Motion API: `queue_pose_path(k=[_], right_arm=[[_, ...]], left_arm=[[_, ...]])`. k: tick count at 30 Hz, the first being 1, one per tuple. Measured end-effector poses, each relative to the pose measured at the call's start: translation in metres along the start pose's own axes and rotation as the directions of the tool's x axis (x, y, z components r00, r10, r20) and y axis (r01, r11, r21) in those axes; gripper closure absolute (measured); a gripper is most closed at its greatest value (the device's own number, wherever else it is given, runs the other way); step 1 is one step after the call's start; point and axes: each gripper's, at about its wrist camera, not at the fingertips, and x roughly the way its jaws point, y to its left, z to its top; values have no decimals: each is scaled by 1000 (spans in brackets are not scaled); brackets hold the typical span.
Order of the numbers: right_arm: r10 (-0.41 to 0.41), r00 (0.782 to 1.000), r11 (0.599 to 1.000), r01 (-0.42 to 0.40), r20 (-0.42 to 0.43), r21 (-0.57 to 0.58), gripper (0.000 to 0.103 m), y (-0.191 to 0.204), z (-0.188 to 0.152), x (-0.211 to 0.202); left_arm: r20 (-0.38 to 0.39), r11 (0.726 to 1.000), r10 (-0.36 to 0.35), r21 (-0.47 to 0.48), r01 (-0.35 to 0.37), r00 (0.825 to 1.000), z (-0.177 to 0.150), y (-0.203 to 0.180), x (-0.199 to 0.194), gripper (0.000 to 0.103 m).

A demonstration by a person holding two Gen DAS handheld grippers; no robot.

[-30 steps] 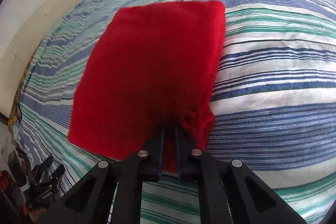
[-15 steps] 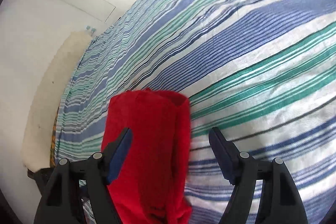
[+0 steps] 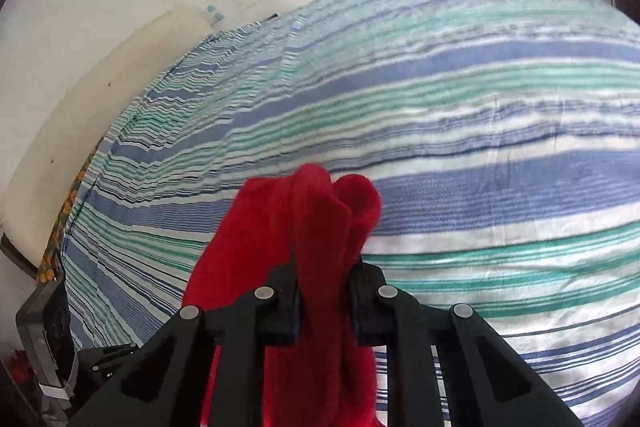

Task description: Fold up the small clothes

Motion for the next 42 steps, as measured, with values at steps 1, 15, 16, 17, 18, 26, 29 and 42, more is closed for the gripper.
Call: queue_pose_path(k=[1, 15, 16, 17, 18, 26, 29, 42], right_arm=[[12, 1000, 1000, -12, 9, -10, 87, 9, 6, -4], [-285, 958, 958, 285, -8, -47, 12, -1, -32, -33], [-302, 953, 951, 301, -12, -72, 11, 4, -42, -43], [-317, 948, 944, 315, -13, -97, 11, 12, -53, -54], [-323, 946, 940, 319, -15, -119, 9, 20, -64, -65], [-373, 928, 912, 360, -27, -197, 2, 92, -137, -141], [-404, 914, 896, 388, -34, -217, 1, 111, -157, -156], [-434, 899, 876, 407, -54, -259, 1, 157, -205, -194]], left_arm=[[17, 1000, -3, 1, 3, 1000, -1, 1, -11, 80], [63, 928, 348, 121, -353, 936, -66, 2, -23, 9], [90, 921, 364, 114, -373, 927, -73, 1, -33, 6], [112, 917, 373, 108, -384, 921, -80, -1, -44, 6], [129, 914, 378, 104, -392, 917, -86, -3, -54, 5], [94, 935, 353, -11, -354, 931, -109, 13, -105, 4], [91, 935, 355, -26, -354, 930, -119, 14, -121, 4], [112, 931, 364, -13, -365, 925, -147, 6, -168, 4]])
